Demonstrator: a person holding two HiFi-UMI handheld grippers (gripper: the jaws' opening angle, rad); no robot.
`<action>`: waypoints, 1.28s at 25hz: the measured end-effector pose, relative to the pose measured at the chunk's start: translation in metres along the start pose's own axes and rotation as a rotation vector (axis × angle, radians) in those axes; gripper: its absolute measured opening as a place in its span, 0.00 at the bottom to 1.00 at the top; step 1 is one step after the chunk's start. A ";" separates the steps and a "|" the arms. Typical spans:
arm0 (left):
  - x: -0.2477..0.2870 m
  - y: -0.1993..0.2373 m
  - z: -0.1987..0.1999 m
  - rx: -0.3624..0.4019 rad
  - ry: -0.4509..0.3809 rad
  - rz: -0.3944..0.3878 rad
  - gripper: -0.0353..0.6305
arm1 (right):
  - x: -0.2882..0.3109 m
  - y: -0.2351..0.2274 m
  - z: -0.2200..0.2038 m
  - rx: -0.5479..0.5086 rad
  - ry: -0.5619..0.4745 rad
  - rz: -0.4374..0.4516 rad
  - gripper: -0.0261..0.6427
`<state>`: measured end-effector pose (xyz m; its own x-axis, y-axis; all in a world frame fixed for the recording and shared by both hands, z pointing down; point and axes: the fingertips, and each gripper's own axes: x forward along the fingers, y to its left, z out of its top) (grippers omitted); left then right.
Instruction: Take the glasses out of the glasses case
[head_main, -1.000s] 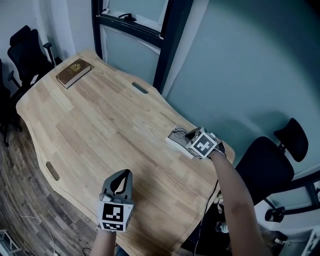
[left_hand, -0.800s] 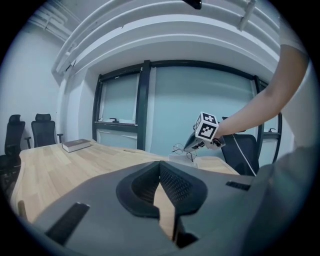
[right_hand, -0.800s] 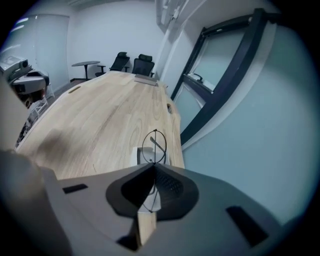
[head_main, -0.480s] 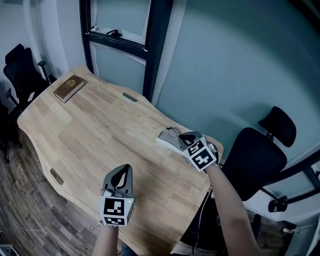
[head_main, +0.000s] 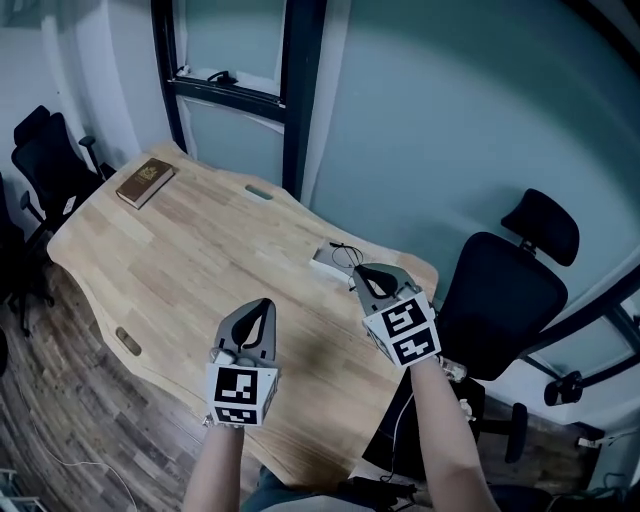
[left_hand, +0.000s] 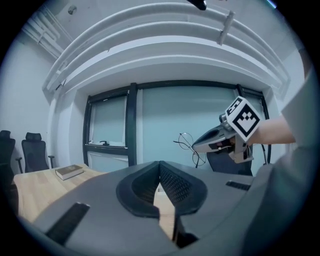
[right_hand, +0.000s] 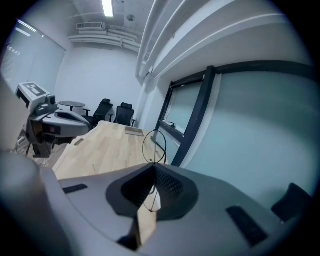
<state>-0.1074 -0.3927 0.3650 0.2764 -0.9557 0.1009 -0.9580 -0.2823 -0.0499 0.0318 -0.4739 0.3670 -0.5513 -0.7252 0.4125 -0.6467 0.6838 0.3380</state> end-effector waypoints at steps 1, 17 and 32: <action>-0.003 -0.002 0.006 0.007 -0.010 -0.006 0.08 | -0.010 0.004 0.006 0.006 -0.026 -0.014 0.06; -0.033 -0.021 0.067 0.041 -0.159 -0.013 0.08 | -0.148 0.010 0.037 0.192 -0.301 -0.275 0.06; -0.048 -0.026 0.090 0.070 -0.204 -0.004 0.08 | -0.177 0.016 0.038 0.198 -0.387 -0.319 0.06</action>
<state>-0.0888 -0.3465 0.2716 0.2965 -0.9496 -0.1014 -0.9513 -0.2843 -0.1193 0.0990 -0.3370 0.2673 -0.4414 -0.8965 -0.0386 -0.8800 0.4240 0.2142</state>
